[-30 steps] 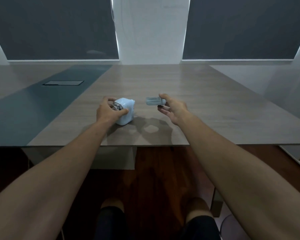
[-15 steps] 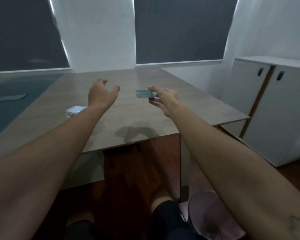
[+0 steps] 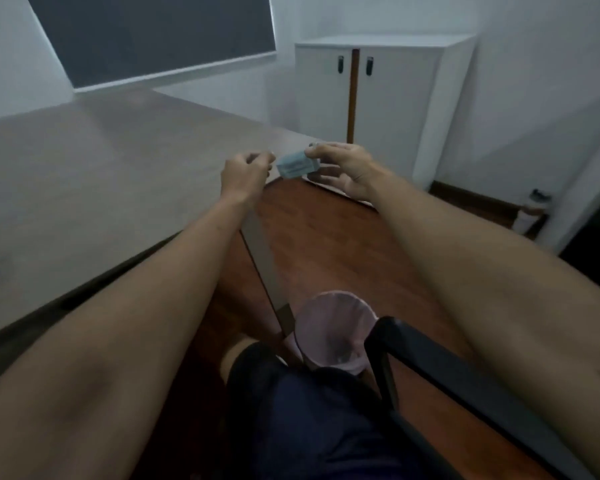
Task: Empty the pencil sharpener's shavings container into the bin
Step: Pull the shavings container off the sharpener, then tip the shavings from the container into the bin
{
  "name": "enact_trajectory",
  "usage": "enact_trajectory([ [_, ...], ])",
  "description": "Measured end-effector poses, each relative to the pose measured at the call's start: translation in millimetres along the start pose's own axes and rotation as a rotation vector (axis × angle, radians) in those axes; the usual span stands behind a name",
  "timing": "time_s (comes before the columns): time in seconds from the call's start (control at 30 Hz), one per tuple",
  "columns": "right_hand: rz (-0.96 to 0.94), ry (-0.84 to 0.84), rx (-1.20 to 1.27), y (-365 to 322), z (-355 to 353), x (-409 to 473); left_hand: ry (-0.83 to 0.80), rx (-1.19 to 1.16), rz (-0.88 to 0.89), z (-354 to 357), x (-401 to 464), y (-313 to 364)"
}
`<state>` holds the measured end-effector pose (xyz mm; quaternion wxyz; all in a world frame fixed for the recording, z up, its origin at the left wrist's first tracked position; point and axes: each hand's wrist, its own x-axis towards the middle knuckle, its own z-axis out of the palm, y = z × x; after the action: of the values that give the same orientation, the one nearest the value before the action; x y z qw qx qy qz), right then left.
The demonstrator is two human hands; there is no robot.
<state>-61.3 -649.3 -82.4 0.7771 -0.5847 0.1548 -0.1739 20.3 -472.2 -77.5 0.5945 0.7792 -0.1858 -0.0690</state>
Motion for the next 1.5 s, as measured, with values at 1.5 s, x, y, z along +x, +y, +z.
enact_trajectory([
  [1.5,0.579,-0.318,-1.443,429.6,-170.3,76.4,-0.361,0.537,-0.486,202.8,-33.4,-418.9],
])
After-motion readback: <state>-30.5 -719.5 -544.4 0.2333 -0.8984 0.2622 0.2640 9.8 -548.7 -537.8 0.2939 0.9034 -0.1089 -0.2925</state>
